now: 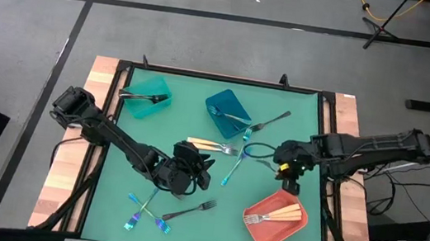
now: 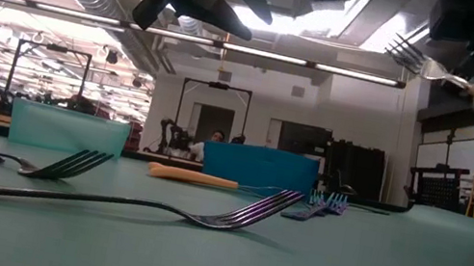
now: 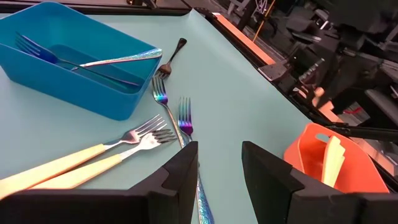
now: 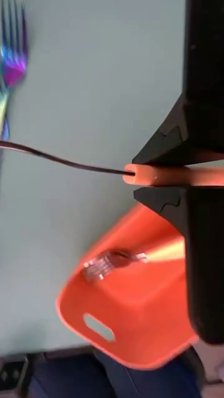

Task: Sort silverware by color (type)
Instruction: Put the orange fork into the orange bin

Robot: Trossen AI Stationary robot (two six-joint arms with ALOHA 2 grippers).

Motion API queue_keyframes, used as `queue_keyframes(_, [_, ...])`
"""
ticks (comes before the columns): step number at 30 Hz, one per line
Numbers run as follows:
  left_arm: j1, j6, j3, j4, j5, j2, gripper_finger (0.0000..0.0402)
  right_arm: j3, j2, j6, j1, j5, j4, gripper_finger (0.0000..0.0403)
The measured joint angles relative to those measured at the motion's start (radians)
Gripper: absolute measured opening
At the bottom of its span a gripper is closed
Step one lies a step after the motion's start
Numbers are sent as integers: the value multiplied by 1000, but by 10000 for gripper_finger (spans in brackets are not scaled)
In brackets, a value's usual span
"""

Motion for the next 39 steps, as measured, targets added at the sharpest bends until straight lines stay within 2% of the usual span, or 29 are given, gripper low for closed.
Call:
queue_keyframes(4, [0,0,0,0,0,0,118,41,6,-2,65,-2,-62,12])
queue_keyframes(7, [0,0,0,0,0,0,118,92,8,13,130,45,-122,12])
queue_keyframes(10, [0,0,0,0,0,0,118,129,8,59,195,80,-138,12])
queue_keyframes(15, [0,0,0,0,0,0,118,141,8,151,305,70,-147,12])
queue_keyframes(20, [0,0,0,0,2,0,118,141,30,274,385,-7,-149,12])
queue_keyframes(25, [0,0,0,0,6,0,118,141,118,341,435,-128,-149,12])
queue_keyframes(31, [0,0,0,0,6,0,118,141,266,322,442,-227,-149,12])
queue_keyframes(39, [0,0,0,0,8,0,118,203,409,202,441,-240,-232,12])
